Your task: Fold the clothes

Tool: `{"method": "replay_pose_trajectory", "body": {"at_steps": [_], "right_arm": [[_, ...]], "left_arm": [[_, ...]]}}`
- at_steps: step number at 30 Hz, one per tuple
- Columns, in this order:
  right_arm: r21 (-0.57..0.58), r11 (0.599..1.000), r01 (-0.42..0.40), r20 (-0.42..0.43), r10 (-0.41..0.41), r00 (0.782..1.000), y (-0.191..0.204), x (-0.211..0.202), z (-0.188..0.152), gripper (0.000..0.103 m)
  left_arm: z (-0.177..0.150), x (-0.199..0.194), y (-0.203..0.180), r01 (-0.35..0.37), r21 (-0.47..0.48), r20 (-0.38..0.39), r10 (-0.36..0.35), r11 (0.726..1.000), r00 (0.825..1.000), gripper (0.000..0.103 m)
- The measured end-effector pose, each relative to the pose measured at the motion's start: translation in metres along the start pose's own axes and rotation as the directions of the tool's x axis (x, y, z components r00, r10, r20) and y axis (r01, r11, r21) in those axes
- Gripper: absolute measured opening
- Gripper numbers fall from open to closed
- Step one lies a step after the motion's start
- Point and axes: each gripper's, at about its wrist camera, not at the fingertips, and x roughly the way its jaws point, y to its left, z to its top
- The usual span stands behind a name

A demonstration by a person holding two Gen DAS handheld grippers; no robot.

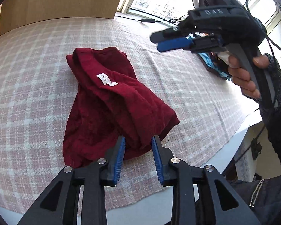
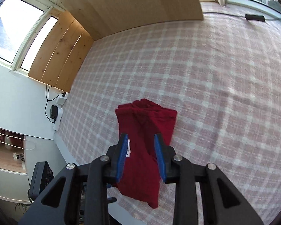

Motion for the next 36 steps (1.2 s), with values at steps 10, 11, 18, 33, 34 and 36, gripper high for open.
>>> {"method": "replay_pose_trajectory", "body": {"at_steps": [10,11,18,33,34,36], "right_arm": [[0.089,0.996,-0.008,-0.066,0.014,0.998,-0.049,0.023,-0.079,0.029],[0.087,0.996,-0.003,-0.068,0.009,0.998,-0.049,0.024,-0.082,0.029],[0.010,1.000,0.030,-0.060,-0.029,0.998,-0.033,0.030,-0.079,0.029],[-0.275,0.962,0.004,-0.061,-0.022,0.998,0.035,0.090,0.016,0.029],[-0.295,0.955,0.033,-0.070,-0.056,0.996,0.035,0.099,0.019,0.029],[-0.304,0.949,0.087,-0.073,-0.114,0.991,0.028,0.106,0.026,0.029]], "left_arm": [[0.004,0.001,-0.008,-0.038,0.064,-0.033,0.040,0.997,0.999,0.006],[0.006,-0.010,-0.009,-0.048,0.078,-0.028,0.051,0.996,0.998,0.006],[0.001,-0.047,0.013,-0.121,0.129,-0.056,0.130,0.984,0.990,0.012],[0.009,-0.023,0.004,-0.036,-0.043,0.009,0.036,0.998,0.999,0.025],[0.008,-0.015,0.010,-0.061,-0.059,-0.009,0.061,0.996,0.998,0.025],[0.005,0.003,0.022,-0.112,-0.090,-0.047,0.108,0.990,0.993,0.014]]}}
